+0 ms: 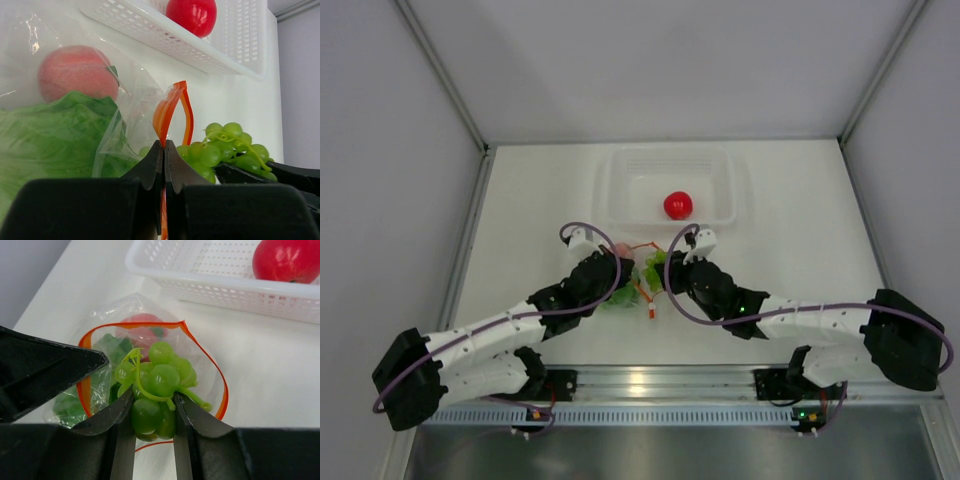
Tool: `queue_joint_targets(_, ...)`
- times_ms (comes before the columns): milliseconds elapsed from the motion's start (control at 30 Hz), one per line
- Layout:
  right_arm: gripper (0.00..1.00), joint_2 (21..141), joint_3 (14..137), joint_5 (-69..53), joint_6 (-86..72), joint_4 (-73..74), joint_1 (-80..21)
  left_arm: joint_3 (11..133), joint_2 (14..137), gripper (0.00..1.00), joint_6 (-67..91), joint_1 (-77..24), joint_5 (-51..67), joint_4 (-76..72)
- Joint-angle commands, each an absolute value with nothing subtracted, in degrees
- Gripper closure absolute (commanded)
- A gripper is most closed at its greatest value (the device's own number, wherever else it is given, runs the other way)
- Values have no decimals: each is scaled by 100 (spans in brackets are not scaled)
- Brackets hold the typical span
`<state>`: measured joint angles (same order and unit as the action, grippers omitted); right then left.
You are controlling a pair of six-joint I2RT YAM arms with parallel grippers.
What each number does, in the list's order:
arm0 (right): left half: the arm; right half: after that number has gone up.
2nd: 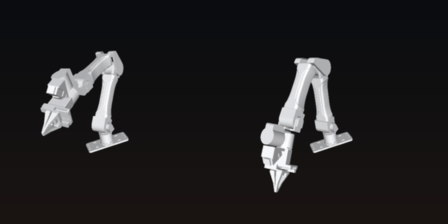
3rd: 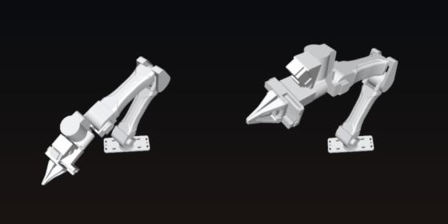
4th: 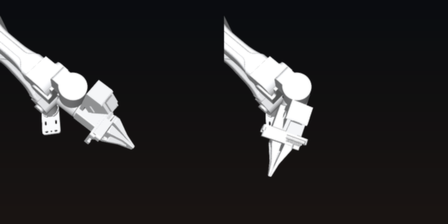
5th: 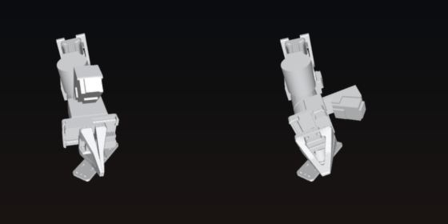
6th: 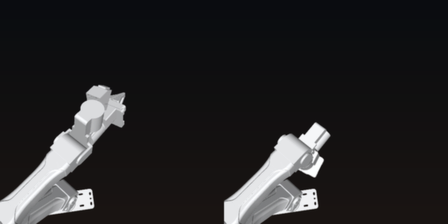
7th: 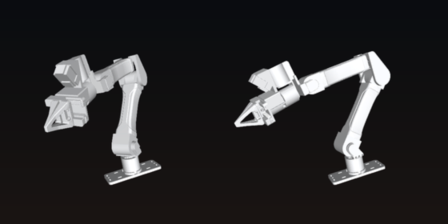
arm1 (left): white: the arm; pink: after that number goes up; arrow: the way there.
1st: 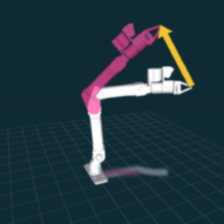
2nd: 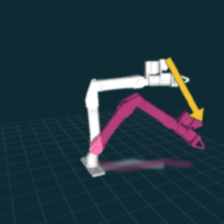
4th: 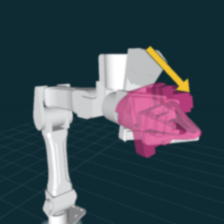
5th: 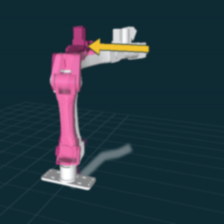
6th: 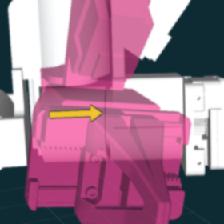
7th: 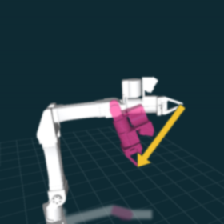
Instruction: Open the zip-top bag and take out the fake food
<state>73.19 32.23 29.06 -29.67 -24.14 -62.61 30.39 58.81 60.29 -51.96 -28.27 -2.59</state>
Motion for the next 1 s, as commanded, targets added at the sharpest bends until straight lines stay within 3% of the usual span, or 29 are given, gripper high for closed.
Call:
queue_joint_targets(0, 95, 6856, 3225, 3023, -2699, -2506, -6372, 3050, 5897, 100, 6143, -5203, -2980, -483)
queue_joint_targets(433, 95, 6029, 4340, 3393, -1934, -942, -6285, 3006, 5862, 100, 6187, -5203, -2883, -483)
queue_joint_targets(700, 94, 7126, 5940, 2295, -1916, 393, -4774, 3023, 5888, 100, 6258, -5203, -2813, -483)
queue_joint_targets(967, 94, 8602, 7241, 1661, -1662, 676, -3244, 3006, 5871, 100, 6337, -5203, -2672, -501)
